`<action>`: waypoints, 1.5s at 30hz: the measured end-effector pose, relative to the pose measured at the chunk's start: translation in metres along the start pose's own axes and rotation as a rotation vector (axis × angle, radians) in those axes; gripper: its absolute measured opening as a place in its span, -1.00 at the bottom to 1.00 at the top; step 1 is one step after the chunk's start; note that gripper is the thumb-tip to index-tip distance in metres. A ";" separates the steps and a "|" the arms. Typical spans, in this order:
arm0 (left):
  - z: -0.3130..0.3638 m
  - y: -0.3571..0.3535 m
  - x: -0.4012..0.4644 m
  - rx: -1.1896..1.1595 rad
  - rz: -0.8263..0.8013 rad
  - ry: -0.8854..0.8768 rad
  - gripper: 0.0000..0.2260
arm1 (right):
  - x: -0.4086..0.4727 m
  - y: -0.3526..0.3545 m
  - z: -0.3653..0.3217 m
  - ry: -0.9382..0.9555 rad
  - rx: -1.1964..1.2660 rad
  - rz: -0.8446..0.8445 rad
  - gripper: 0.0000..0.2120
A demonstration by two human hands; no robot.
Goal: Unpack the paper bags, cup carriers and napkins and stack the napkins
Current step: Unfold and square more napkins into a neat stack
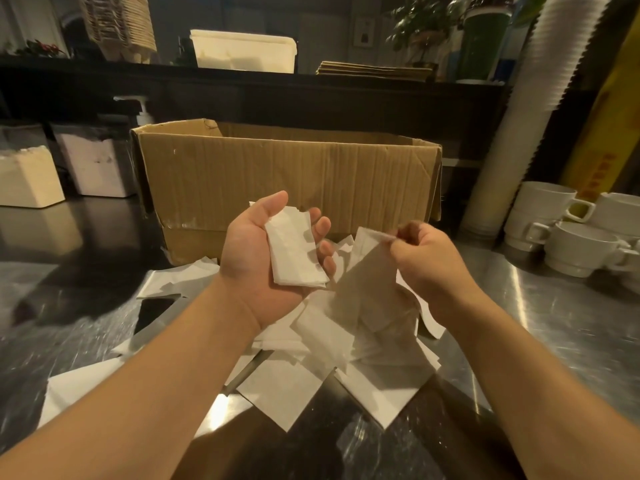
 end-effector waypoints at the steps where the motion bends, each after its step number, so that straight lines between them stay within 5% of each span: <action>1: 0.000 0.000 0.000 0.003 -0.004 0.002 -0.58 | 0.000 0.002 0.000 -0.012 0.110 0.006 -0.94; 7: 0.000 -0.001 0.000 0.013 -0.005 -0.006 -0.58 | -0.002 0.006 -0.006 -0.106 0.569 -0.146 -0.90; 12: -0.001 -0.001 0.000 0.003 -0.005 0.002 -0.59 | -0.004 -0.005 -0.004 0.022 0.007 -0.166 -0.88; 16: -0.001 -0.001 0.001 0.005 -0.001 0.000 -0.59 | -0.005 -0.016 -0.005 0.151 -0.412 -0.103 -0.65; 31: -0.001 0.000 0.002 0.019 -0.003 0.006 -0.59 | -0.003 -0.014 -0.001 0.204 -0.347 -0.001 -0.81; 45: -0.002 -0.001 0.000 0.022 0.015 -0.003 -0.59 | -0.008 -0.013 -0.010 0.303 -0.193 -0.034 -0.76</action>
Point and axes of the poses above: each hand's wrist, its own x-axis towards the middle knuckle, its own y-axis out of the back of the hand, z = x × y, the point moved 5 cm from there along x, towards the middle knuckle, and after that the axes turned 13 degrees about -x, right-handed, at the moved point
